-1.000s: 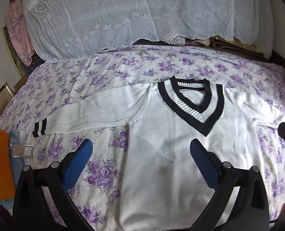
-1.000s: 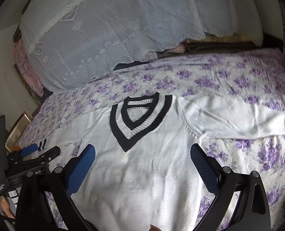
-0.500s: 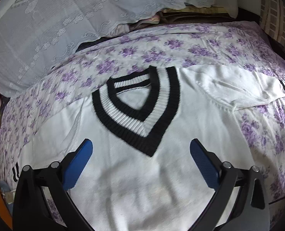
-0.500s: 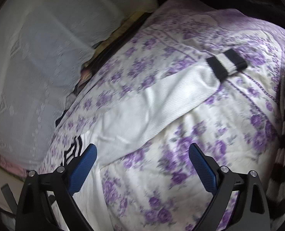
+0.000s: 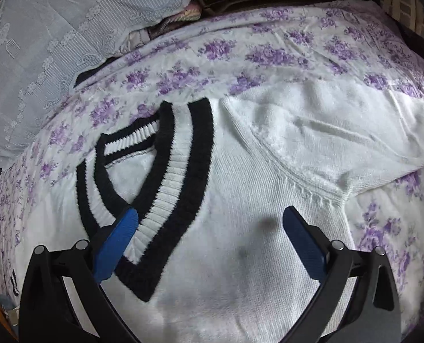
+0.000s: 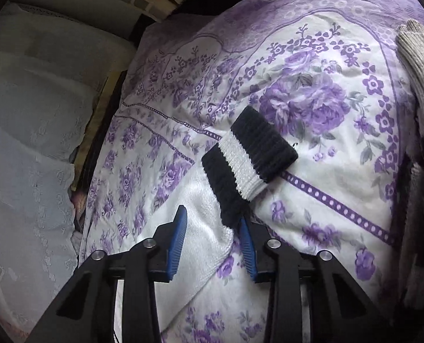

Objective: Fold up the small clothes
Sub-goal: 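Carry the cuff with the right tool across the sweater body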

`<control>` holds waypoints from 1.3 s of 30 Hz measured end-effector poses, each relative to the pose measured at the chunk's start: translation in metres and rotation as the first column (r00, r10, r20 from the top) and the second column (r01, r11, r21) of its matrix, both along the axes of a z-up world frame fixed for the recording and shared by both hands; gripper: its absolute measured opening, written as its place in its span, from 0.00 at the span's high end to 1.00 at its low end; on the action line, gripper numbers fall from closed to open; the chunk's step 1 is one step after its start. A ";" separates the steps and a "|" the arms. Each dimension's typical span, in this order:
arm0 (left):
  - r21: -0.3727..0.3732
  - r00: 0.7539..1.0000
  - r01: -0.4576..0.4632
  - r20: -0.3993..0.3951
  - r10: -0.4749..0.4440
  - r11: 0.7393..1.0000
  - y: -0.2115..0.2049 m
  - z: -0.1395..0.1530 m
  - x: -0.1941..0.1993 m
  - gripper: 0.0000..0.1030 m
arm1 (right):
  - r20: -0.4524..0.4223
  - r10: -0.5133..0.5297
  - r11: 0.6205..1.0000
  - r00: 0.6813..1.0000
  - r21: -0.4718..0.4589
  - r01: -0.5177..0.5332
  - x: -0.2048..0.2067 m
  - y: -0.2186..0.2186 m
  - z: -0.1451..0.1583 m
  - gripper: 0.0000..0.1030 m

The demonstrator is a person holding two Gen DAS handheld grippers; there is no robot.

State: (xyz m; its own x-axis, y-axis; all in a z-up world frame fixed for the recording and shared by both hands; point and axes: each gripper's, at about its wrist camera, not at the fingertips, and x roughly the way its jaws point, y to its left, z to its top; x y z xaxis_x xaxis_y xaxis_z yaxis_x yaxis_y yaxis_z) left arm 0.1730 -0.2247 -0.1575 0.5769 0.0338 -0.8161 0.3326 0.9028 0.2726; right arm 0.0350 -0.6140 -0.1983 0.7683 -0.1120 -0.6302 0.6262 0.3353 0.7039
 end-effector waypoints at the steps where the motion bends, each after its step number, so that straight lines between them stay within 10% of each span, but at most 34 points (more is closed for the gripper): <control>1: -0.002 1.000 -0.001 -0.014 0.001 1.000 0.000 -0.008 0.001 0.04 | 0.008 0.000 1.000 1.000 -0.010 0.000 0.001 0.000 -0.001 0.68; 5: -0.089 1.000 -0.006 -0.025 0.004 0.996 0.013 -0.017 0.005 0.04 | 0.028 0.007 0.997 1.000 -0.076 -0.004 0.004 0.004 -0.001 0.66; 9: -0.147 0.999 -0.018 -0.047 0.011 0.989 0.019 -0.020 0.009 0.04 | 0.011 0.114 0.984 0.993 -0.138 -0.112 0.012 0.027 0.017 0.30; 13: -0.096 0.999 0.031 0.009 -0.030 0.995 0.006 -0.010 -0.009 0.04 | -0.045 0.127 0.969 0.991 -0.209 -0.134 0.012 0.059 0.036 0.23; 16: -0.020 0.994 0.091 0.062 -0.090 0.996 -0.011 -0.007 -0.028 0.04 | -0.104 0.096 0.971 0.990 -0.210 -0.117 0.017 0.055 0.026 0.23; 24: 0.053 0.986 0.132 0.099 -0.137 0.990 -0.043 0.002 -0.030 0.04 | 0.112 0.012 0.997 0.994 -0.072 -0.004 0.000 0.016 0.005 0.27; 33: -0.056 0.995 0.104 0.013 -0.103 0.993 -0.031 -0.005 -0.026 0.04 | 0.059 0.110 0.983 0.992 -0.151 -0.101 0.019 0.032 0.014 0.12; 39: -0.085 0.956 0.294 0.014 -0.294 0.952 -0.079 0.017 -0.077 0.04 | 0.259 0.189 0.981 0.947 -0.098 -0.169 0.019 0.037 0.018 0.11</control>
State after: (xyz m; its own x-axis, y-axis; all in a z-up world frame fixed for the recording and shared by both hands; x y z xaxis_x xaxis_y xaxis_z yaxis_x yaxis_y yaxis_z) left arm 0.0956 -0.3034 -0.1409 0.5514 -0.2071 -0.8081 0.5865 0.7851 0.1991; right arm 0.0542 -0.5774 -0.1804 0.9185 0.0046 -0.3953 0.3444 0.4816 0.8059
